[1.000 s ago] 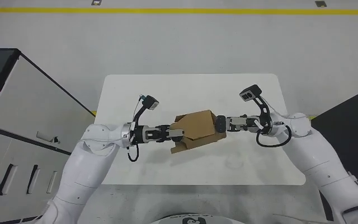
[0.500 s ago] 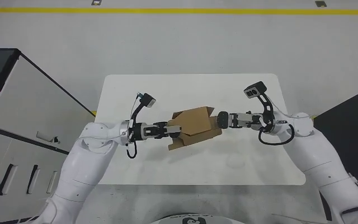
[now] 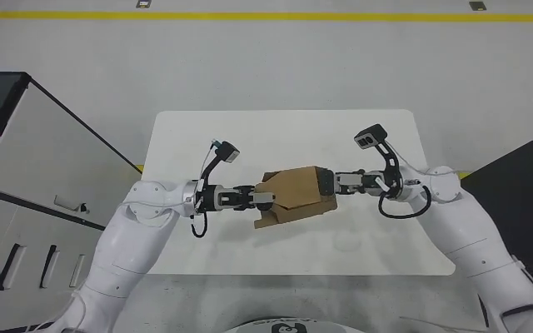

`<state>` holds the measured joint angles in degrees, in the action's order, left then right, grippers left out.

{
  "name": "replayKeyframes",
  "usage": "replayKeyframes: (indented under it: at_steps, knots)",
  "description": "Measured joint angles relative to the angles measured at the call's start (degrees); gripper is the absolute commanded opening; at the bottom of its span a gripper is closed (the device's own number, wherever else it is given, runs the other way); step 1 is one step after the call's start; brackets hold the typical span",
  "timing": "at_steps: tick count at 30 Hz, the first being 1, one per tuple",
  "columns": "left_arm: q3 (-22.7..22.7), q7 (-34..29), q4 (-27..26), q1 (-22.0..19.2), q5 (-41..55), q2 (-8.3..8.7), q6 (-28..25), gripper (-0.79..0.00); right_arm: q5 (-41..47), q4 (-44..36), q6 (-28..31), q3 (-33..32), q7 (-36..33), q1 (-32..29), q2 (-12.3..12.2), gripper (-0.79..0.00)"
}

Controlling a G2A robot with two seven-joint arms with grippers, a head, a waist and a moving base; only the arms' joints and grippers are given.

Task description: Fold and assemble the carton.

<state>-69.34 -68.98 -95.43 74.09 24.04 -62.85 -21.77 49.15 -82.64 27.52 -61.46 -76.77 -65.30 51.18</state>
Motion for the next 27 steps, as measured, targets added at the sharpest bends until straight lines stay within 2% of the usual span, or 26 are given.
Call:
replayKeyframes:
  at_steps: [8,18,22,24,27]
  knots:
    - [0.4,-0.4,-0.3,-0.1,0.4,0.22,0.3,-0.785,-0.3,1.0,-1.4,1.3,-1.4,0.7,0.9,-0.268]
    - [1.8,-1.2,0.1,-0.8,1.7,0.32,1.8,-0.785,-0.6,0.8,-2.3,2.7,-2.3,1.0,2.0,-0.391]
    - [2.0,-0.8,0.2,-0.9,2.1,0.36,1.6,-0.785,-0.5,0.9,-2.7,3.1,-2.8,1.0,2.4,-0.468]
    - [2.1,-0.5,0.2,-0.8,2.1,0.40,1.6,-0.785,-0.5,1.1,-2.8,3.2,-2.8,0.9,2.6,-0.533]
    - [2.1,-0.3,0.1,-0.7,2.0,0.47,1.7,-0.785,-0.6,1.3,-2.9,3.2,-2.9,0.9,2.8,-0.566]
